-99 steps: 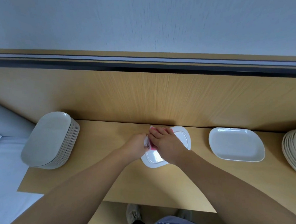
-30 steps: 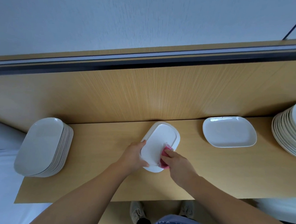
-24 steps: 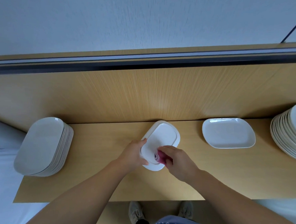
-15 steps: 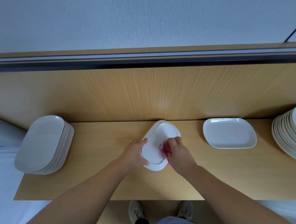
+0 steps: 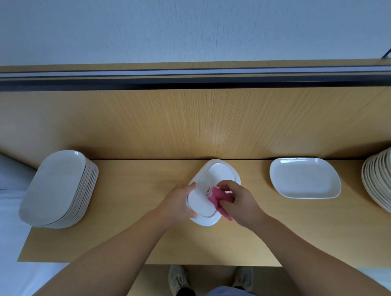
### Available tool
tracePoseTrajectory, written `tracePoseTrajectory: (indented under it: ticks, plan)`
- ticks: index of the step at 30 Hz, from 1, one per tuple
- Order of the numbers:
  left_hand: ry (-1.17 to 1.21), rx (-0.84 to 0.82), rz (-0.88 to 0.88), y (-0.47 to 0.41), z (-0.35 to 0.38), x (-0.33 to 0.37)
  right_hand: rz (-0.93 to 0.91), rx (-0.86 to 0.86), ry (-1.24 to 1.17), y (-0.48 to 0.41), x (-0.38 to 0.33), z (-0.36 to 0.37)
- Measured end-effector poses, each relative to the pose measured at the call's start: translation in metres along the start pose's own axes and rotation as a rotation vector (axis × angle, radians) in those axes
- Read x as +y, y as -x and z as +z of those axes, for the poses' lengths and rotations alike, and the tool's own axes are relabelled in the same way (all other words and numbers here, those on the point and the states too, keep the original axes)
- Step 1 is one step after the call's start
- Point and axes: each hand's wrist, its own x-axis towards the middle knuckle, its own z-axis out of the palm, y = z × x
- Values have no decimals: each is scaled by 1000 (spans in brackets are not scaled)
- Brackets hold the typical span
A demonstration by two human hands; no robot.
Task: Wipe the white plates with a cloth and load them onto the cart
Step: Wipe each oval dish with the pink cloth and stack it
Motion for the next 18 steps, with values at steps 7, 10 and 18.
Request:
tracePoseTrajectory:
  ticks: [7, 10, 18]
  plan:
    - [-21, -11, 1, -1, -1, 1, -135, 88, 690, -10, 13, 5]
    - [-26, -13, -2, -3, -2, 1, -153, -3, 397, -8, 4, 5]
    - [-40, -29, -19, -5, -1, 0, -393, -33, 999, -17, 30, 13]
